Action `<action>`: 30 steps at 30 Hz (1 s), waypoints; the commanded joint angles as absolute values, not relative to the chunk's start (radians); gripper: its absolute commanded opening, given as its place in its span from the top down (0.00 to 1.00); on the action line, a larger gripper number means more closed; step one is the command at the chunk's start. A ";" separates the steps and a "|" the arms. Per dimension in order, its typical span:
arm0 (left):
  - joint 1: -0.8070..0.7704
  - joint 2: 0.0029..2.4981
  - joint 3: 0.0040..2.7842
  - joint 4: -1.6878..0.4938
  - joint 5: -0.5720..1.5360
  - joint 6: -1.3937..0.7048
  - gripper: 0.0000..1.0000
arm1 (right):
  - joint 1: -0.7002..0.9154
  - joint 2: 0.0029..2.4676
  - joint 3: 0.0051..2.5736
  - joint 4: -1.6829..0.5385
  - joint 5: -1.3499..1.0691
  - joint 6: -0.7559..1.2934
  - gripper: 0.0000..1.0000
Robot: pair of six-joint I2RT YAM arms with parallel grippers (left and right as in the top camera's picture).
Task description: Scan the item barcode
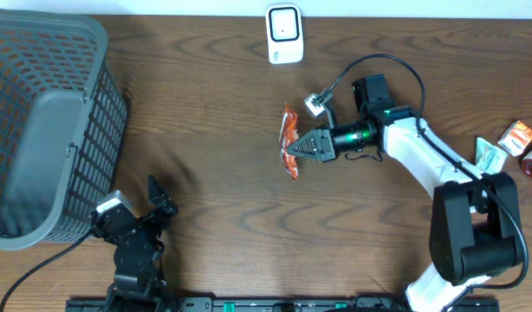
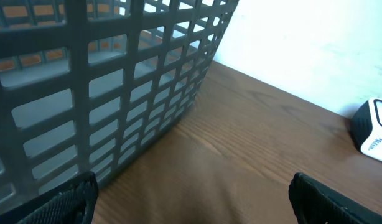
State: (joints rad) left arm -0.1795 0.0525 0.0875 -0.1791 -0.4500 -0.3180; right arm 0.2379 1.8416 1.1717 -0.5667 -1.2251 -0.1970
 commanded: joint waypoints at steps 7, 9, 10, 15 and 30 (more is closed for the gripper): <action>-0.176 0.051 0.062 -0.185 -0.456 -0.319 0.02 | 0.226 1.911 1.182 -0.275 -1.562 -0.588 0.99; -0.176 0.051 0.062 -0.185 -0.456 -0.319 0.02 | 0.226 1.911 1.182 -0.165 -1.562 -0.522 0.99; -0.176 0.051 0.062 -0.185 -0.456 -0.319 0.02 | 0.226 1.911 1.182 -0.113 -1.562 -0.493 0.99; -0.176 0.051 0.062 -0.185 -0.456 -0.319 0.02 | 0.226 1.911 1.182 0.177 -1.562 -0.361 0.99; -0.176 0.051 0.062 -0.185 -0.456 -0.319 0.02 | 0.248 1.913 1.182 0.120 -1.561 -0.136 0.99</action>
